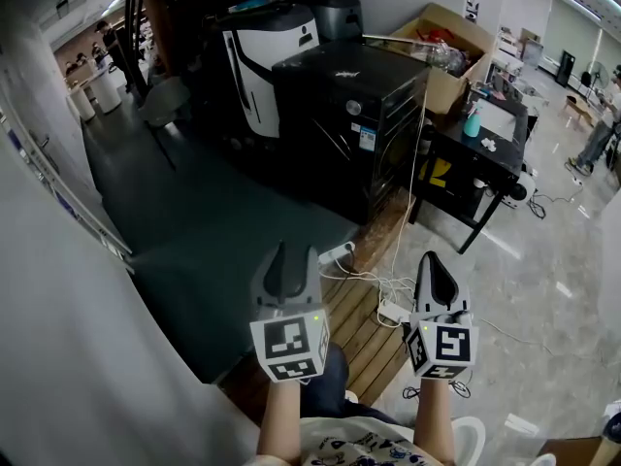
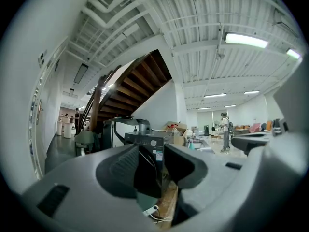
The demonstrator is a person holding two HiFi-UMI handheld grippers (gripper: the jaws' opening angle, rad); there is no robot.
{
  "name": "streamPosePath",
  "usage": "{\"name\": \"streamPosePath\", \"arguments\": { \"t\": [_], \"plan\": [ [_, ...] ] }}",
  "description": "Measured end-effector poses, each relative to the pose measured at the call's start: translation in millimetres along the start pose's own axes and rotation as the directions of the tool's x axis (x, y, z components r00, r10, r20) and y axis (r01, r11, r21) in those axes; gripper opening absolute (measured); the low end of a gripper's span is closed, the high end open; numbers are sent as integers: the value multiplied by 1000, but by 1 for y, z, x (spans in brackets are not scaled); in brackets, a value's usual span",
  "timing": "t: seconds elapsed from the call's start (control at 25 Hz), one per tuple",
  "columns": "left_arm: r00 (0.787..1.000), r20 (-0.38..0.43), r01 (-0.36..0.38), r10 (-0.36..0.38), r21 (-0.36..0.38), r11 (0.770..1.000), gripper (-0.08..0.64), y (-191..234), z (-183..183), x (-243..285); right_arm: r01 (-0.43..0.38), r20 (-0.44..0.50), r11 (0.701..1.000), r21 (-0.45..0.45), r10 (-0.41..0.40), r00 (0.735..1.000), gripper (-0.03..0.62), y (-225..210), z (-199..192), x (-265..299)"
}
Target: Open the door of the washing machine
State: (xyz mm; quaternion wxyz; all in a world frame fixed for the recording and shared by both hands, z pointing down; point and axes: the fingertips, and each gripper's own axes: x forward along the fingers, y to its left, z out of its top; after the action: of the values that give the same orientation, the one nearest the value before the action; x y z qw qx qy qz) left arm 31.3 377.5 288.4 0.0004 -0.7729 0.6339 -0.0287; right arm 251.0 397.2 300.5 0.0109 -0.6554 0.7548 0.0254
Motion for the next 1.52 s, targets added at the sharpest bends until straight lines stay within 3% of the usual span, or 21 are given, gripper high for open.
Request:
{"name": "streamPosePath", "arguments": {
  "t": [0.12, 0.28, 0.8, 1.52],
  "plan": [
    [1000, -6, 1, -1, -3, 1000, 218, 0, -1, 9, 1, -8, 1000, 5, -1, 1000, 20, -3, -3, 8],
    [1000, -19, 4, -4, -22, 1000, 245, 0, -7, 26, 8, -22, 1000, 18, -8, 1000, 20, -7, -10, 24],
    [999, -50, 11, -13, -45, 999, 247, 25, -25, 137, 28, -71, 999, 18, -27, 997, 18, -19, -30, 126],
    [983, -145, 108, -117, -69, 992, 245, 67, -7, 377, 117, -99, 993, -31, -120, 988, 19, -49, -1, 342]
  ]
}}
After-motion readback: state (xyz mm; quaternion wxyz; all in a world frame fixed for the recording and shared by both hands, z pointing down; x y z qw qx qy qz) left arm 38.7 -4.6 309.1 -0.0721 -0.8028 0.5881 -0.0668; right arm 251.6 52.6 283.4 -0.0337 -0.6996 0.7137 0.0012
